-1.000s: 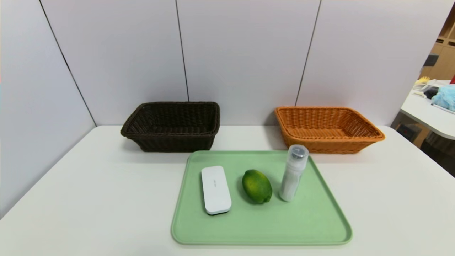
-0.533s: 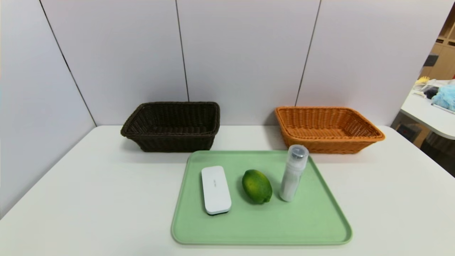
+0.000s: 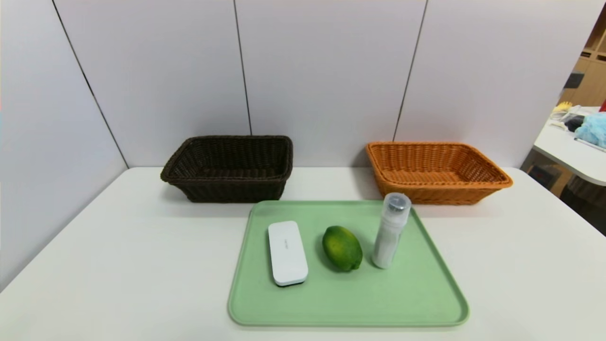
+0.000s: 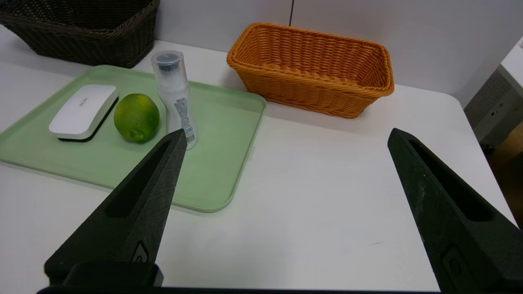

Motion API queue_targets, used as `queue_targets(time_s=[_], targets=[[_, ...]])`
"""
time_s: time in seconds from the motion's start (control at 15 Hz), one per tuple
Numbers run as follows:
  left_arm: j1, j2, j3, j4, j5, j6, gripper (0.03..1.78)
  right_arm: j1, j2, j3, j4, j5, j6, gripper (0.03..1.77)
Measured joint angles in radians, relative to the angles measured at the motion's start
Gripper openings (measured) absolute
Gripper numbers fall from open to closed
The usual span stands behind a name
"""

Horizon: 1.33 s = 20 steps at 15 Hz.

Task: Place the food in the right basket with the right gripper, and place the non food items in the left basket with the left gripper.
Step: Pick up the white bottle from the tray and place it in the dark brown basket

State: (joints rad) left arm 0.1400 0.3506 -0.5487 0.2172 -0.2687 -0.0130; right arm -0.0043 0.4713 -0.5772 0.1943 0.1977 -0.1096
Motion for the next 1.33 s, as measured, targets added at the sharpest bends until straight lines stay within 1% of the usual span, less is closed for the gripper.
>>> queue_targets(time_s=[0.13, 0.2, 0.33, 0.53, 0.73, 0.93, 1.33], targets=[[0.002, 0.054, 0.064, -0.118, -0.004, -0.003, 1.69, 0.001, 0.037, 0.014, -0.021, 0.01, 0.0, 1.7], [0.002, 0.083, 0.082, -0.162, -0.005, -0.006, 1.69, 0.002, 0.057, 0.027, -0.045, 0.027, 0.001, 1.7], [0.002, 0.134, 0.093, -0.188, -0.006, -0.016, 1.69, 0.003, 0.099, 0.047, -0.095, 0.063, 0.003, 1.7], [0.002, 0.171, 0.094, -0.188, -0.007, -0.016, 1.69, 0.009, 0.184, 0.064, -0.17, 0.111, 0.006, 1.7], [0.002, 0.187, 0.1, -0.186, -0.009, -0.014, 1.69, 0.071, 0.263, 0.082, -0.253, 0.117, 0.012, 1.7], [0.001, 0.191, 0.111, -0.187, -0.009, -0.015, 1.69, 0.133, 0.321, 0.107, -0.294, 0.117, 0.008, 1.7], [-0.001, 0.221, 0.121, -0.197, -0.009, -0.009, 1.69, 0.223, 0.419, 0.141, -0.406, 0.106, 0.009, 1.7]])
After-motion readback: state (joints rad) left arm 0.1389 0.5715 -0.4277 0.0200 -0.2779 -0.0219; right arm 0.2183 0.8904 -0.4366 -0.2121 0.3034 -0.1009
